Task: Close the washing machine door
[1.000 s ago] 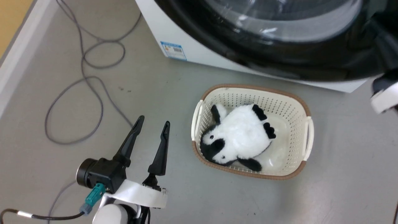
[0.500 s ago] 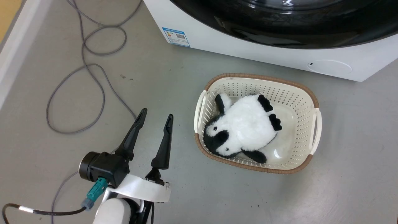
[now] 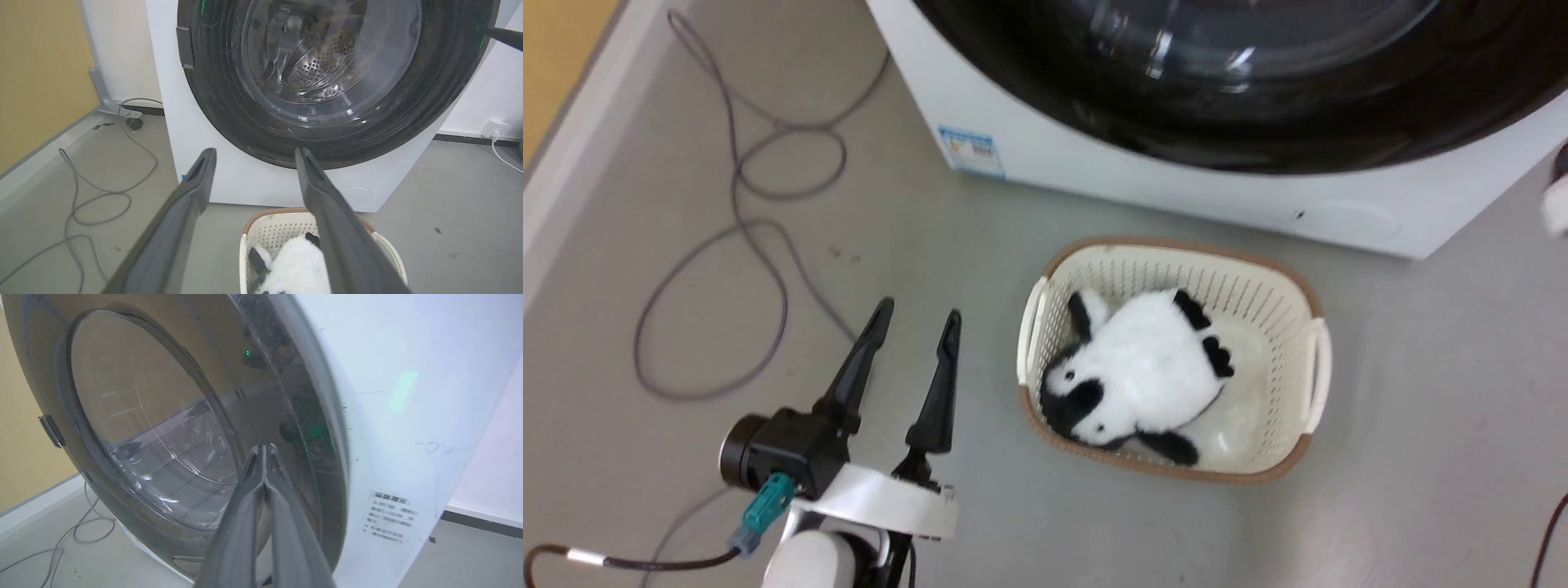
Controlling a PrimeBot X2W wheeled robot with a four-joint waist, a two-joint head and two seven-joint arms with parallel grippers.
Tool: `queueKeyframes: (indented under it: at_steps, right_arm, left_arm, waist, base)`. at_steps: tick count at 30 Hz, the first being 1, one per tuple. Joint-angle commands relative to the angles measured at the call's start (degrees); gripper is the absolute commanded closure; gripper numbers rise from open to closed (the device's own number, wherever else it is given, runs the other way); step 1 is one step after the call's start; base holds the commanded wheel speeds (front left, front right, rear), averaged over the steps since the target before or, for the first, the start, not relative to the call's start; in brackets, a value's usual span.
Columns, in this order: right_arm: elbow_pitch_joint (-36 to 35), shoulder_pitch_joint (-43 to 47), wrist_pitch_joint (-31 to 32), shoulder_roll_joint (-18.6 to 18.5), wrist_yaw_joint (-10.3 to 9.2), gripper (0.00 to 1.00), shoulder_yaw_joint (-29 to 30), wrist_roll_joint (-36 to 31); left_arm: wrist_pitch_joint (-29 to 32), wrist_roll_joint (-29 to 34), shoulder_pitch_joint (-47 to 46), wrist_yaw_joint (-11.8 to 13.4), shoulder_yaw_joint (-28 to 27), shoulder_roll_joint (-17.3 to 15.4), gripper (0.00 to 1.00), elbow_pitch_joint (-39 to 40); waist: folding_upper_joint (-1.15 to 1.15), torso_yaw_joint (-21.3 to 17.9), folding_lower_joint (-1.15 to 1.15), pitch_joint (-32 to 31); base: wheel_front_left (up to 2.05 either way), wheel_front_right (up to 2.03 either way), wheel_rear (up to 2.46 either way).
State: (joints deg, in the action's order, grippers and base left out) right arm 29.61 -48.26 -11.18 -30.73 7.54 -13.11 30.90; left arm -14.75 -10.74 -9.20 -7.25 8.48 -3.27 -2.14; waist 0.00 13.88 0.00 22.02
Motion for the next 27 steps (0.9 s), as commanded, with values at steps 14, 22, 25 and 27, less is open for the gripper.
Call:
queueKeyframes:
  at_steps: [14, 22, 25, 27]
  right_arm:
    - [-12.82, 27.92, -3.44, 7.07, -0.05, 1.0, 4.93, -2.29]
    - [-22.61, 41.47, -3.62, 15.73, -0.05, 1.0, 12.16, -12.03]
    - [-25.52, 45.5, -3.66, 19.07, -0.05, 1.0, 14.23, -15.25]
    - [-26.5, 47.63, -3.68, 20.93, -0.05, 1.0, 15.18, -16.52]
  left_arm:
    - [-0.25, 2.05, 7.99, -0.22, -4.08, -0.54, 0.0, -1.58]
    - [-0.25, 2.05, 11.18, -0.13, -6.6, -0.15, 0.0, -1.47]
    - [-0.25, 2.22, 12.08, -0.14, -6.7, -0.05, 0.0, -1.83]
    - [-0.25, 2.24, 12.45, -0.14, -6.92, 0.01, 0.0, -2.12]
  waist:
    - [0.0, -6.45, 0.0, -16.61]
    - [0.0, -8.39, 0.0, -19.37]
    - [0.0, -8.77, 0.0, -19.85]
    - [0.0, -9.07, 0.0, -20.22]
  base:
    - [0.0, 0.0, 0.0]
    - [0.0, 0.0, 0.0]
    - [0.0, 0.0, 0.0]
    - [0.0, 0.0, 0.0]
